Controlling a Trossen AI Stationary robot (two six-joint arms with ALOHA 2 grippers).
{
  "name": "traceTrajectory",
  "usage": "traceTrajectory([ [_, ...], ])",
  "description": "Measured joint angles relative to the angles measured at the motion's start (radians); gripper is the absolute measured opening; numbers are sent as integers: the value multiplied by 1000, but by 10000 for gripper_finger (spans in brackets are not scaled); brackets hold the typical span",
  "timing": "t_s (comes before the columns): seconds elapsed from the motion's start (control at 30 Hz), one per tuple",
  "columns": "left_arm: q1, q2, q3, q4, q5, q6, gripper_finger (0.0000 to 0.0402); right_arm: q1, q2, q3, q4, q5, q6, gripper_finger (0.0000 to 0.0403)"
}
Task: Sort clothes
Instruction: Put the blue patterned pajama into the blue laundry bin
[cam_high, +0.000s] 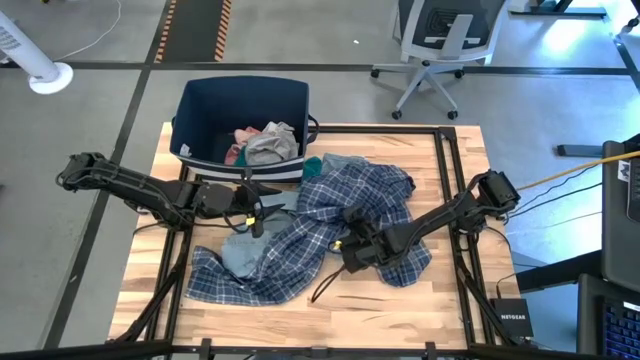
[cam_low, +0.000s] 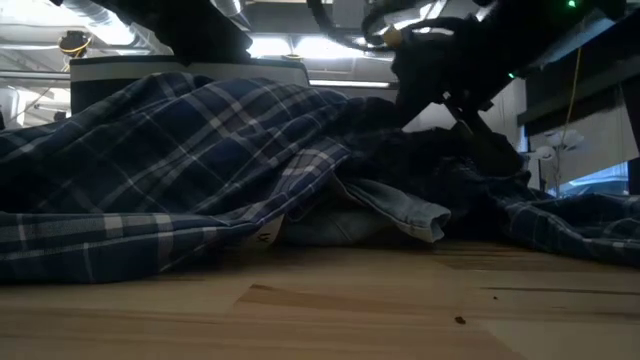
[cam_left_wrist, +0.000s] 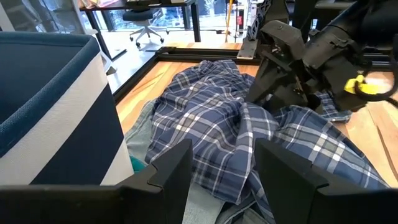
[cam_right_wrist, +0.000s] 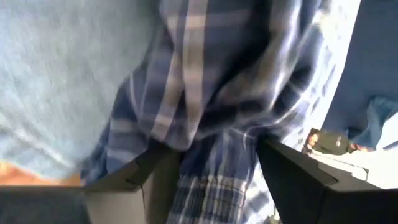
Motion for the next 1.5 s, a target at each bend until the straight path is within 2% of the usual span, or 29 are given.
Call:
traceTrajectory([
  [0.2,0,0,0,0,0,0,169,-14,0,0,105,-97,-132,231],
  [0.27,0,0,0,0,0,0,169,-33,0,1,117,-142,-146,231],
  [0.5,0,0,0,1,0,0,169,-103,0,1,127,-175,-153,231],
  [0.67,0,0,0,0,0,0,169,-119,0,1,153,-255,-180,223],
  [0.83,0,0,0,1,0,0,169,-117,0,1,157,-263,-181,167],
  [0.97,0,0,0,1,0,0,169,-117,0,1,155,-269,-194,95],
  [1.1,0,0,0,1,0,0,169,-116,0,1,151,-230,-205,18],
  [1.3,0,0,0,1,0,0,169,-107,-19,1,132,-167,-224,25],
  [1.4,0,0,0,1,0,0,169,-99,-65,1,123,-168,-228,10],
  [1.5,0,0,0,1,0,0,169,-90,-129,1,107,-164,-226,12],
])
